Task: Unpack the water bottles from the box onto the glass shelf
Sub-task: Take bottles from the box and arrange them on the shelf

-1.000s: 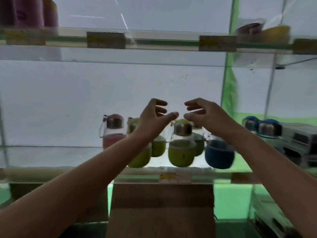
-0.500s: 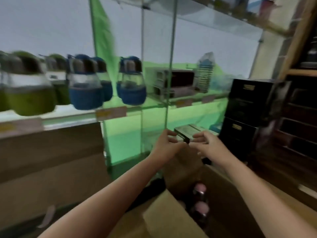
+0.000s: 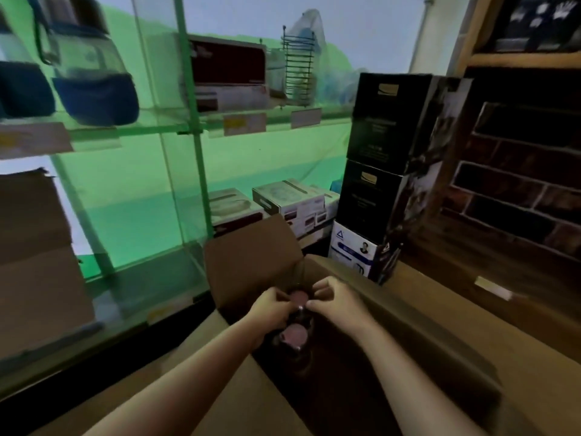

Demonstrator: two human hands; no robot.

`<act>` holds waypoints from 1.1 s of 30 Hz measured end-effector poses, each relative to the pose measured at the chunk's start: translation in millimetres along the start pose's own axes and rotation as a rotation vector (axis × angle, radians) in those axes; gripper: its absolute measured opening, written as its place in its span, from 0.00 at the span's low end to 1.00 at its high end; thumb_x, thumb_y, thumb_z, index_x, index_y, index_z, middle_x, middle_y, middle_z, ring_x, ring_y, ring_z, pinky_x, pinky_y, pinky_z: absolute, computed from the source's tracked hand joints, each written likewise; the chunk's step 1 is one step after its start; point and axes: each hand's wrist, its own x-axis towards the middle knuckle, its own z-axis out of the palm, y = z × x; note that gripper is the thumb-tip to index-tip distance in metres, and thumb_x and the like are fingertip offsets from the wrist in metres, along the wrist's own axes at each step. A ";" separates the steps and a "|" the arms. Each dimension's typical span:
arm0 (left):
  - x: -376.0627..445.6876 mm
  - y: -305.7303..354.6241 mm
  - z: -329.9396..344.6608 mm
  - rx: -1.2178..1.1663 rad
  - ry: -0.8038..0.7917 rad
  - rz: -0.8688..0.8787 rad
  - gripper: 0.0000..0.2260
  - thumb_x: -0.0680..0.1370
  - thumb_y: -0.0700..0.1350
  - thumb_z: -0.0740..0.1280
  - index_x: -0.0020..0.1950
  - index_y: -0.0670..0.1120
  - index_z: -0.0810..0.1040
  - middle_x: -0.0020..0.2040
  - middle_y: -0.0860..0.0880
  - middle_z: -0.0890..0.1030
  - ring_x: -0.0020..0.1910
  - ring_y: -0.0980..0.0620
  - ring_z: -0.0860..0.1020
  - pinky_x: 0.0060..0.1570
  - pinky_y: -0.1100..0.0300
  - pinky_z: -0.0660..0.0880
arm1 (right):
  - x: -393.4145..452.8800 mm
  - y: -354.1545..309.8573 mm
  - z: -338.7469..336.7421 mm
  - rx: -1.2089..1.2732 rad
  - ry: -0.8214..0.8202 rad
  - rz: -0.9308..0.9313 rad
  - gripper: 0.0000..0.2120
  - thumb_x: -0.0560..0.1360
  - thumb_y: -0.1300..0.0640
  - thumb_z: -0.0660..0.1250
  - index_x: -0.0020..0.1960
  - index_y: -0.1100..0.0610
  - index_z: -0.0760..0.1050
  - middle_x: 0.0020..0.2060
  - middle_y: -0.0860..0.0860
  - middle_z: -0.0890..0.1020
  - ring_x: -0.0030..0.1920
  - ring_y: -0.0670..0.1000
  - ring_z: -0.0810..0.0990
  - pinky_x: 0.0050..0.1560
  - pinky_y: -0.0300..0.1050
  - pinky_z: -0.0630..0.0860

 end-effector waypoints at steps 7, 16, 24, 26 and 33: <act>26.5 -34.4 32.3 0.461 -0.128 -0.087 0.23 0.77 0.45 0.64 0.70 0.41 0.65 0.66 0.43 0.73 0.65 0.46 0.73 0.62 0.57 0.69 | 20.0 56.7 33.7 -0.055 -0.154 0.103 0.24 0.71 0.54 0.71 0.65 0.55 0.70 0.61 0.53 0.75 0.57 0.49 0.74 0.53 0.39 0.72; 39.7 -42.6 37.5 0.595 -0.173 -0.044 0.19 0.79 0.38 0.58 0.70 0.39 0.66 0.69 0.41 0.71 0.68 0.45 0.70 0.63 0.59 0.66 | 43.7 86.1 72.9 -0.112 -0.230 0.145 0.27 0.74 0.52 0.67 0.70 0.57 0.66 0.68 0.59 0.69 0.66 0.58 0.71 0.62 0.43 0.69; 41.2 -48.8 36.8 0.531 -0.205 -0.012 0.20 0.76 0.37 0.61 0.69 0.40 0.68 0.66 0.41 0.73 0.65 0.45 0.72 0.64 0.56 0.68 | 45.8 100.2 81.8 -0.243 -0.216 0.115 0.28 0.72 0.55 0.68 0.70 0.57 0.65 0.69 0.57 0.69 0.67 0.60 0.68 0.65 0.48 0.68; 39.2 -47.7 36.5 0.505 -0.200 0.017 0.21 0.76 0.36 0.61 0.70 0.41 0.66 0.67 0.41 0.72 0.66 0.45 0.71 0.66 0.55 0.67 | 45.3 98.8 79.9 -0.242 -0.181 0.111 0.28 0.70 0.56 0.71 0.67 0.56 0.67 0.66 0.56 0.71 0.65 0.58 0.71 0.63 0.49 0.70; 20.6 -31.3 19.5 0.134 -0.057 0.246 0.45 0.67 0.34 0.70 0.77 0.49 0.47 0.72 0.43 0.64 0.70 0.48 0.67 0.70 0.57 0.64 | 37.0 35.9 49.5 -0.123 0.104 -0.019 0.27 0.65 0.52 0.74 0.61 0.55 0.70 0.59 0.53 0.72 0.59 0.57 0.75 0.55 0.48 0.72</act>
